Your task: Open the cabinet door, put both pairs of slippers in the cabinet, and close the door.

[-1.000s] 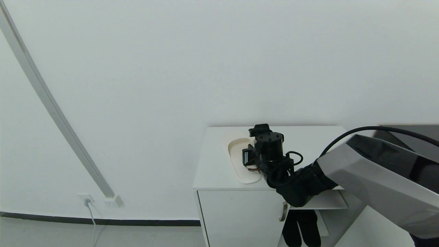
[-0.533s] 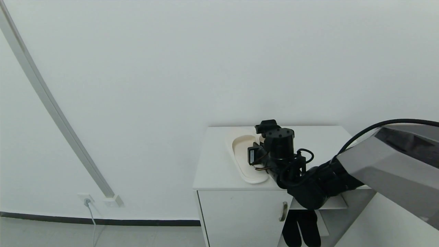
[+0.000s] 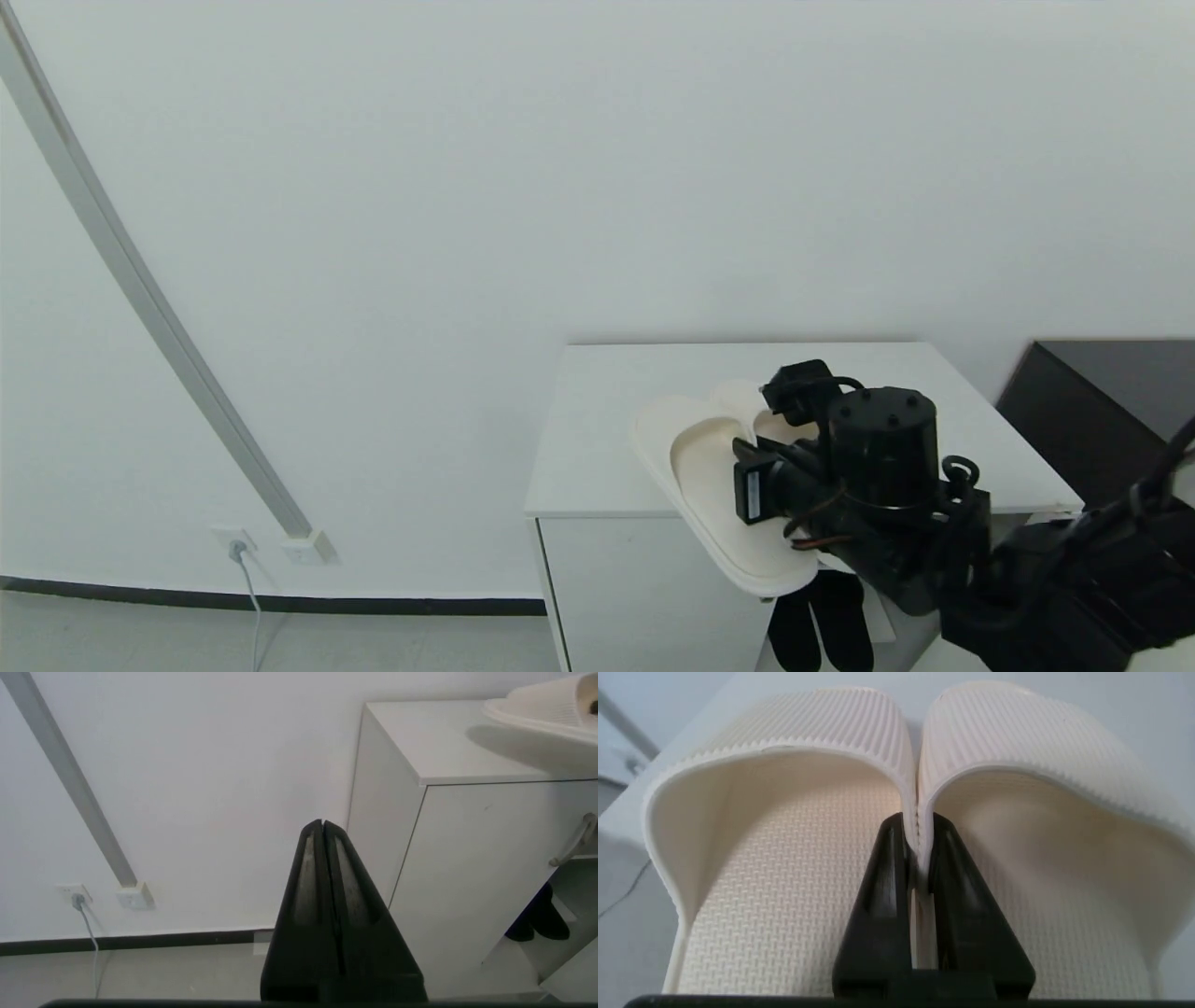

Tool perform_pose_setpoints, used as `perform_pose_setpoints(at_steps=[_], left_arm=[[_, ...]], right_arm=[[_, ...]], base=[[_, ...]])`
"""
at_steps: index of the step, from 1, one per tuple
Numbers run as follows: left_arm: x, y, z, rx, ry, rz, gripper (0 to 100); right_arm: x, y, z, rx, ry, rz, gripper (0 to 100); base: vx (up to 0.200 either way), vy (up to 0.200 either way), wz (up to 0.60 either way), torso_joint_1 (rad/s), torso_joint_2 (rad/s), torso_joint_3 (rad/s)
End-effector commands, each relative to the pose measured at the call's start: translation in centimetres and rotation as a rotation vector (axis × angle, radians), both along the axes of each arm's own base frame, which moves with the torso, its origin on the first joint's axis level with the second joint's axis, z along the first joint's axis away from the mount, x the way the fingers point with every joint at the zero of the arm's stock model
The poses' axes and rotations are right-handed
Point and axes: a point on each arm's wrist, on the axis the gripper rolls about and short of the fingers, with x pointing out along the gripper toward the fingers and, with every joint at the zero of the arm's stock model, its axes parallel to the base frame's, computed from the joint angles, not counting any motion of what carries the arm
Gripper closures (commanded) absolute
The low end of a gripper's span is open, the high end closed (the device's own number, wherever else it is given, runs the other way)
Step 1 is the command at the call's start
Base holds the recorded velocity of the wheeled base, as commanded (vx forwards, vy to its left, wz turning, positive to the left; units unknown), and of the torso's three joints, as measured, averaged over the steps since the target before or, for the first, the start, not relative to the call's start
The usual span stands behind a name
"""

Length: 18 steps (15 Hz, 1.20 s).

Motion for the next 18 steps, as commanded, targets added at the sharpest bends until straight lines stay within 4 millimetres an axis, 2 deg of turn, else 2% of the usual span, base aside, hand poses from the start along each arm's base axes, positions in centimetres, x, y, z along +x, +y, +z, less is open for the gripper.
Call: perform_pose_setpoints(at_steps=[1,5,17,18], left_arm=[[0.0,0.0,0.0,0.0,0.002,0.0,100],[0.0,0.0,0.0,0.0,0.0,0.0,100],[0.0,0.0,0.0,-0.002,0.002,-0.001,100],[0.0,0.0,0.0,-0.002,0.0,-0.001,100]], right_arm=[[-2.6,-1.1,1.3,0.021,-0.015,0.049,100],[-2.8,-0.8,1.1,0.014,-0.009,0.058,100],[-2.3,-0.2,0.0,-0.006,0.006,0.056,100],[-2.2,-0.2,-0.1,-0.007,0.007,0.055,100]], base=[[0.0,0.0,0.0,0.0,0.0,0.0],[0.0,0.0,0.0,0.0,0.0,0.0],[-0.2,0.0,0.0,0.006,0.0,0.002],[0.0,0.0,0.0,0.0,0.0,0.0]])
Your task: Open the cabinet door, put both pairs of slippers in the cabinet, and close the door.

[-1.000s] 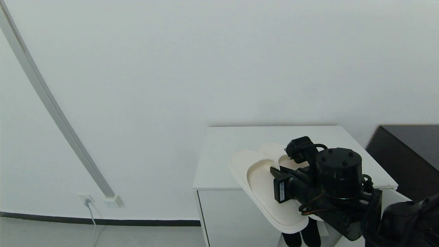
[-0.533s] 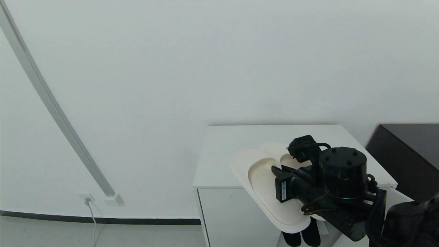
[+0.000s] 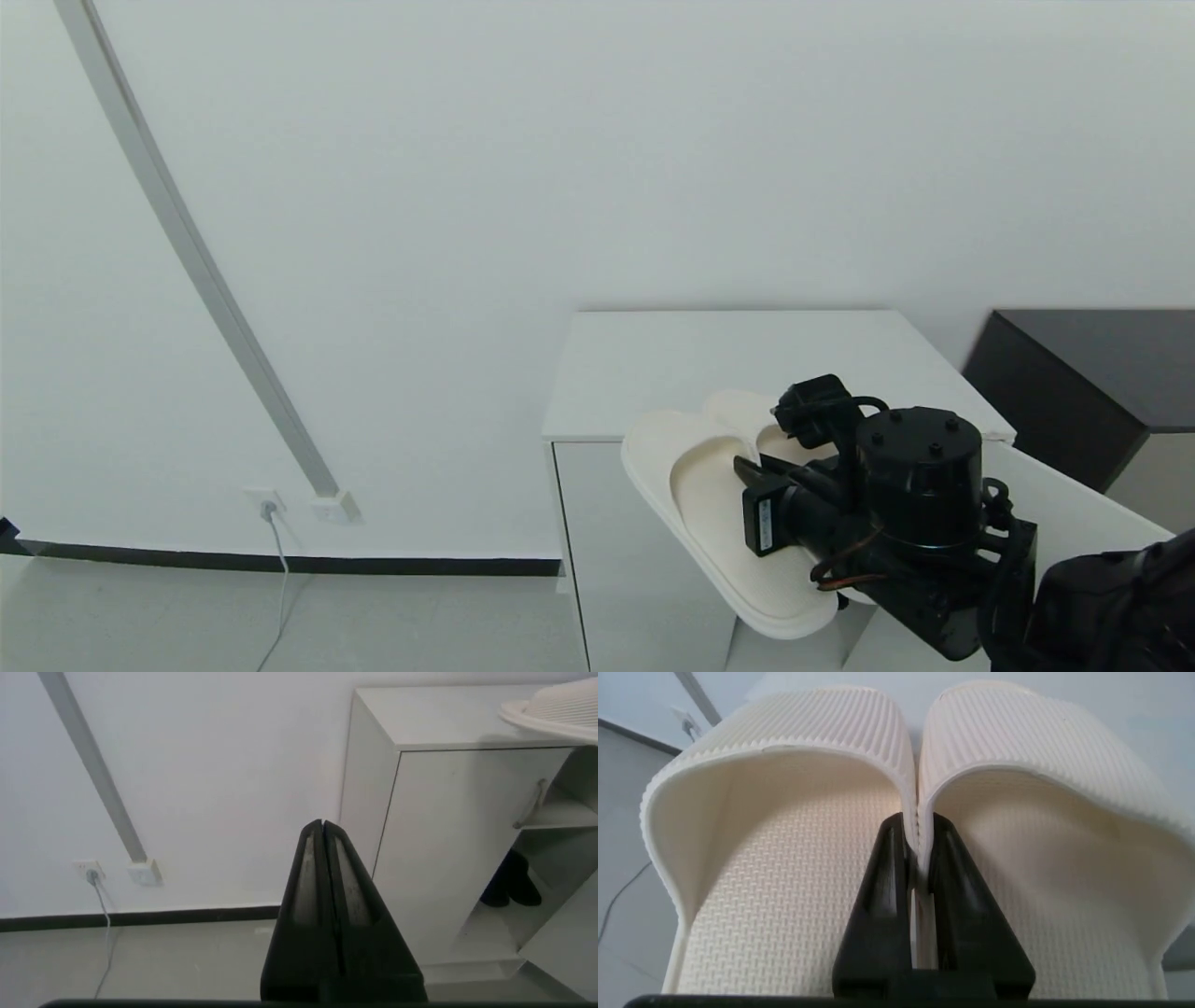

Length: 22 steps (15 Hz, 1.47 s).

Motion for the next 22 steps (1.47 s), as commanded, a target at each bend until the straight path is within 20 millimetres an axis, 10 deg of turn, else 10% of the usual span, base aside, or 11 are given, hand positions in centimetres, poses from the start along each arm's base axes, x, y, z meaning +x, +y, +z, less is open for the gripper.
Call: perform_pose_setpoints(at_steps=[1,9,22], left_arm=[[0.0,0.0,0.0,0.0,0.0,0.0,100],[0.0,0.0,0.0,0.0,0.0,0.0,100],[0.0,0.0,0.0,-0.002,0.001,0.0,100]], right_arm=[[0.1,0.1,-0.4,-0.011,0.01,0.001,100],[-0.1,0.2,-0.3,-0.002,-0.001,0.0,100],[-1.4,0.3,-0.5,0.001,-0.002,0.036,100]], base=[[0.0,0.0,0.0,0.0,0.0,0.0],[0.0,0.0,0.0,0.0,0.0,0.0],[0.0,-0.2,0.0,0.004,0.0,0.003]])
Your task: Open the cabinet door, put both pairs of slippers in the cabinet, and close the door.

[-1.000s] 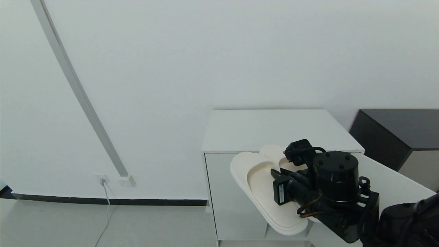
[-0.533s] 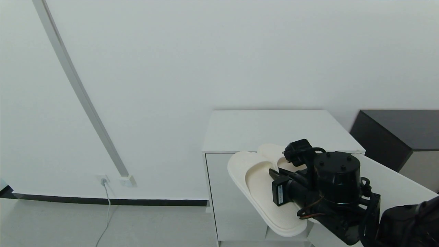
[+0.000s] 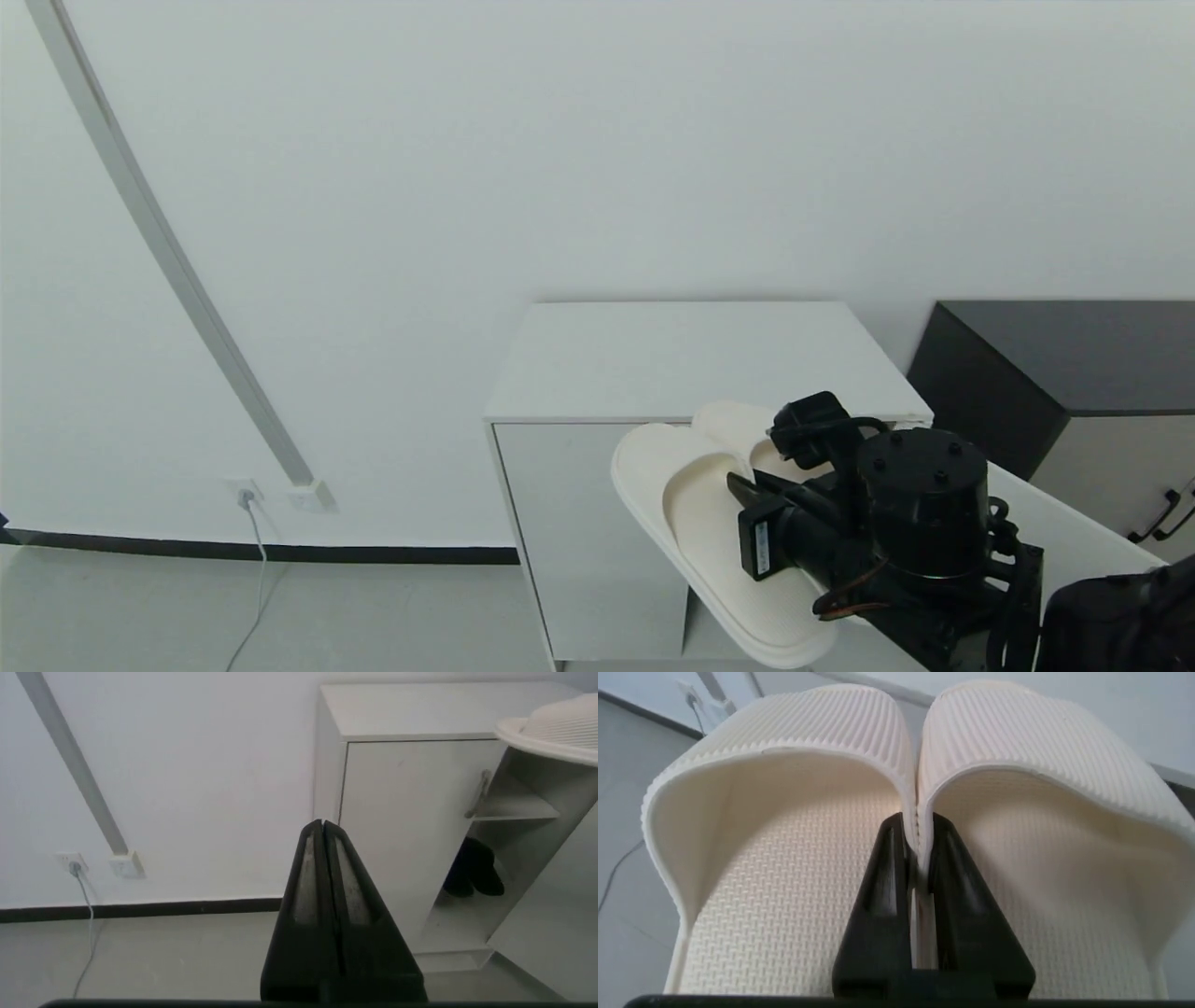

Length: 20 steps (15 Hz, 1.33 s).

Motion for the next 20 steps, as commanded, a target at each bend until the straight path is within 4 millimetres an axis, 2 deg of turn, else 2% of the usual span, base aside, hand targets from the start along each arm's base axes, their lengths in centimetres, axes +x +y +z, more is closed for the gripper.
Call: perform_pose_setpoints(at_steps=[1,5,12,20], left_arm=[[0.0,0.0,0.0,0.0,0.002,0.0,100],[0.0,0.0,0.0,0.0,0.002,0.0,100],[0.0,0.0,0.0,0.0,0.002,0.0,100],[0.0,0.0,0.0,0.002,0.002,0.0,100]], right_arm=[[-0.1,-0.1,-0.1,0.003,-0.004,0.002,100],[-0.2,-0.2,-0.2,0.0,-0.004,0.002,100],[-1.2,-0.4,-0.8,-0.024,-0.03,0.038,100],[-1.2,-0.3,-0.9,-0.005,-0.034,0.055,100]], base=[[0.0,-0.2,0.0,0.002,0.0,-0.002],[0.0,-0.2,0.0,0.0,0.0,0.005],[0.0,0.0,0.0,0.0,0.0,0.0],[0.0,0.0,0.0,0.0,0.0,0.0]])
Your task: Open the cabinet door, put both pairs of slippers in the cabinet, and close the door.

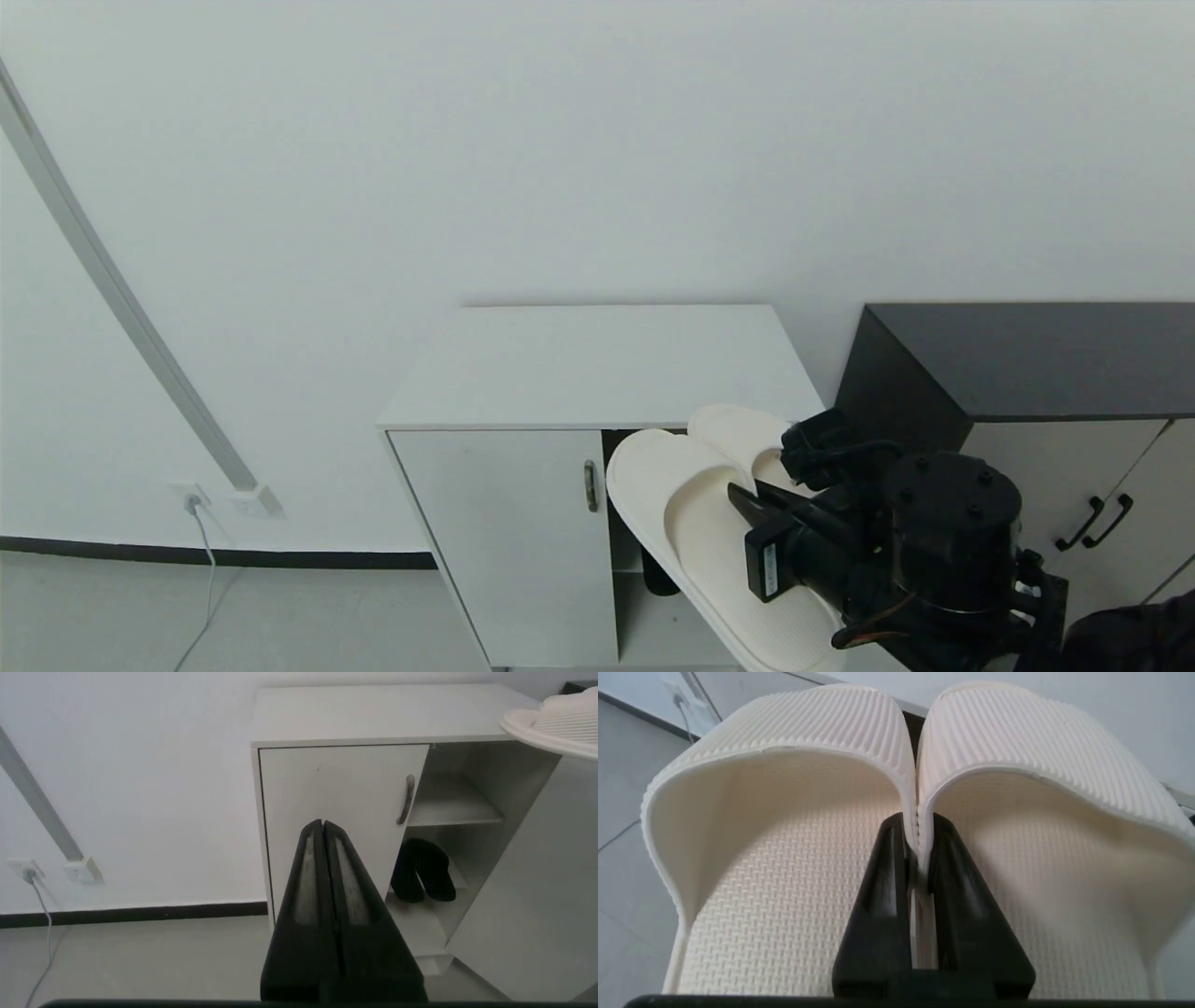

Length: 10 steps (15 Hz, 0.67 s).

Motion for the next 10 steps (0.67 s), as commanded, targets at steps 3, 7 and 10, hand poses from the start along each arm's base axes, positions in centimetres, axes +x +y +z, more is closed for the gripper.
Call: perform_pose_setpoints(at_steps=[3,7,10], left_arm=[[0.01,0.0,0.0,0.0,0.001,0.0,100],[0.01,0.0,0.0,0.001,0.001,0.0,100],[0.01,0.0,0.0,0.001,0.001,0.0,100]], right_arm=[[-0.01,0.04,-0.22,-0.006,0.005,0.002,100],[-0.14,0.09,-0.21,-0.004,0.006,0.006,100],[-0.55,0.29,-0.08,-0.001,0.003,0.02,100]], base=[[0.0,0.0,0.0,0.0,0.0,0.0],[0.0,0.0,0.0,0.0,0.0,0.0],[0.0,0.0,0.0,-0.059,0.13,0.076]])
